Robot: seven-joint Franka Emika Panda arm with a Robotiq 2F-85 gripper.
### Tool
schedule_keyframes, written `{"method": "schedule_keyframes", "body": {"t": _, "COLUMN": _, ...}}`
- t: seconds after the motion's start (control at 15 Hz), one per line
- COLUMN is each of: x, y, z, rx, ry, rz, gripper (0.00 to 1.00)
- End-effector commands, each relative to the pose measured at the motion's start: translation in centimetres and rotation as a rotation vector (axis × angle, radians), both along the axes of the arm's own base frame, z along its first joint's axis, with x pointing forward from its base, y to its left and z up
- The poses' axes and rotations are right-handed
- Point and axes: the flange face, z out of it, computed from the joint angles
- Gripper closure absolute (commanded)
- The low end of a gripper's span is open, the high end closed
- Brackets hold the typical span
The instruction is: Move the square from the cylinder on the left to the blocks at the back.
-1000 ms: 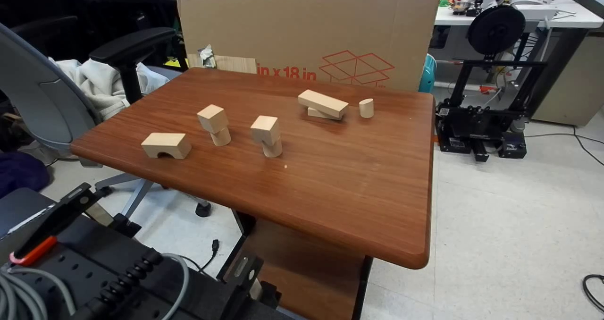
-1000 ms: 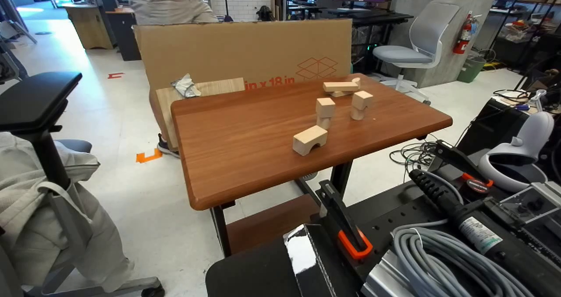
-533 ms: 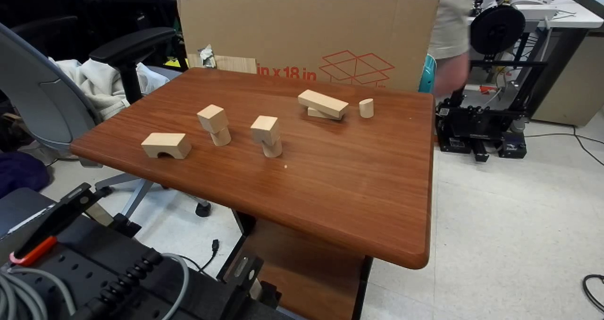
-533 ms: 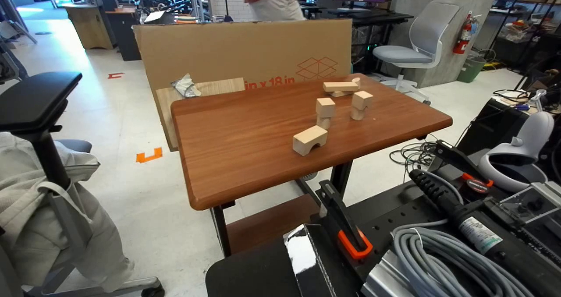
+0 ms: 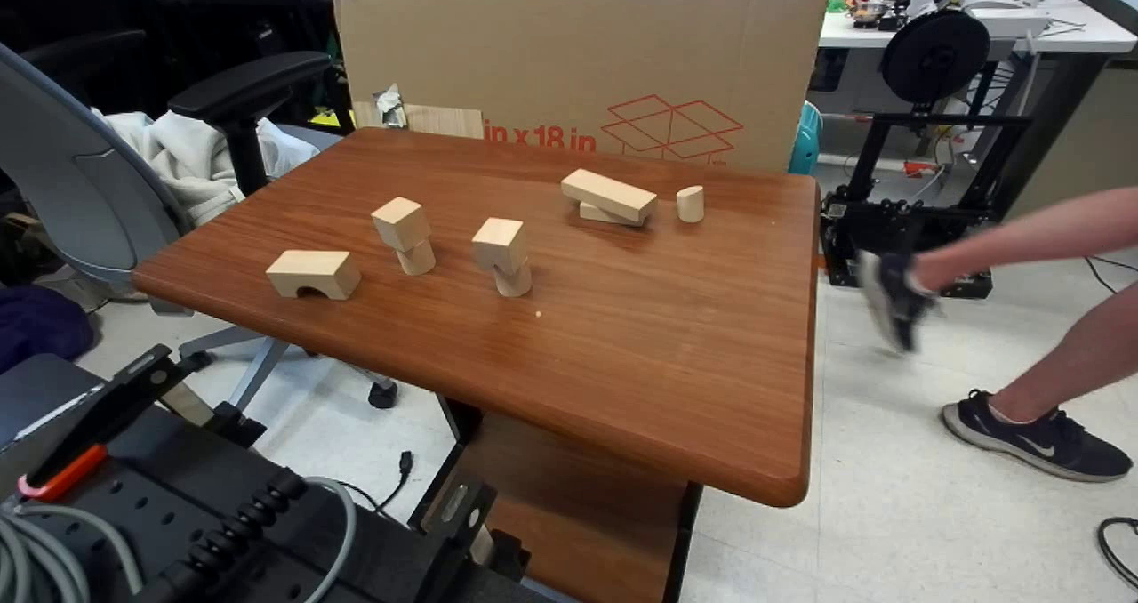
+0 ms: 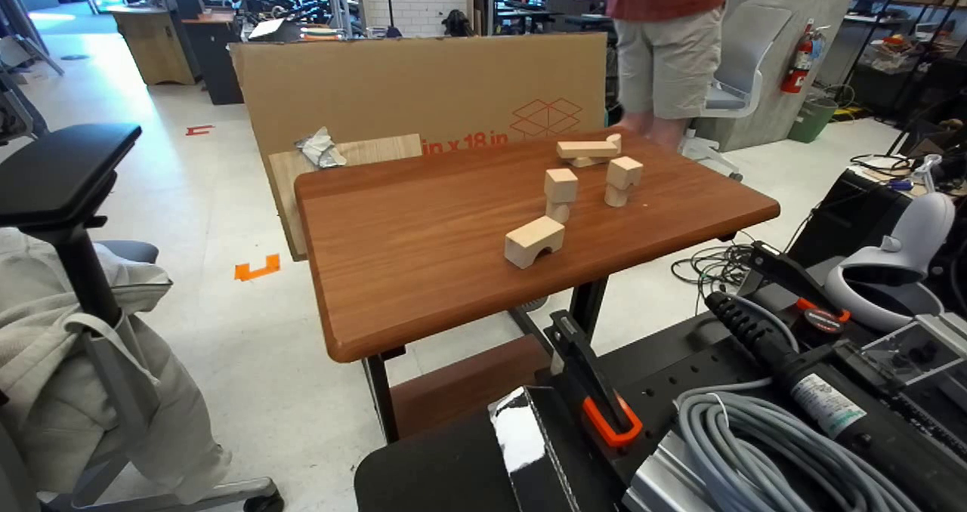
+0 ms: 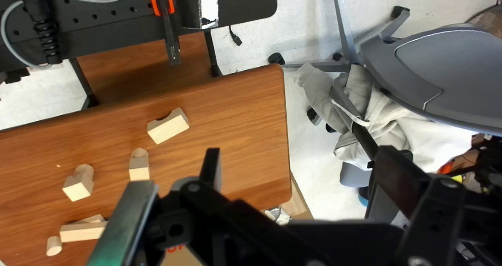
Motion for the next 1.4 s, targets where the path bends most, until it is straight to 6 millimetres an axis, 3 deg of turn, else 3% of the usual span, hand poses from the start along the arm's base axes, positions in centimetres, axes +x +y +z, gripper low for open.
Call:
{"method": "schedule_keyframes", "body": {"t": 0.0, "x": 0.0, "y": 0.0, "z": 0.1, "rx": 0.0, "ry": 0.001, "rz": 0.0, "gripper": 0.0}}
{"method": "schedule_keyframes", "body": {"t": 0.67, "x": 0.0, "y": 0.0, "z": 0.1, "rx": 0.0, "ry": 0.001, "rz": 0.0, "gripper": 0.0}}
{"method": "schedule_keyframes", "body": {"t": 0.93, "x": 3.4, "y": -0.3, "z": -2.7, "rx": -0.014, "ry": 0.05, "rz": 0.001, "gripper": 0.0}}
{"method": "schedule_keyframes", "body": {"t": 1.33, "x": 10.0, "y": -5.1, "z": -7.5, "rx": -0.136, "ry": 0.159, "rz": 0.03, "gripper": 0.0}}
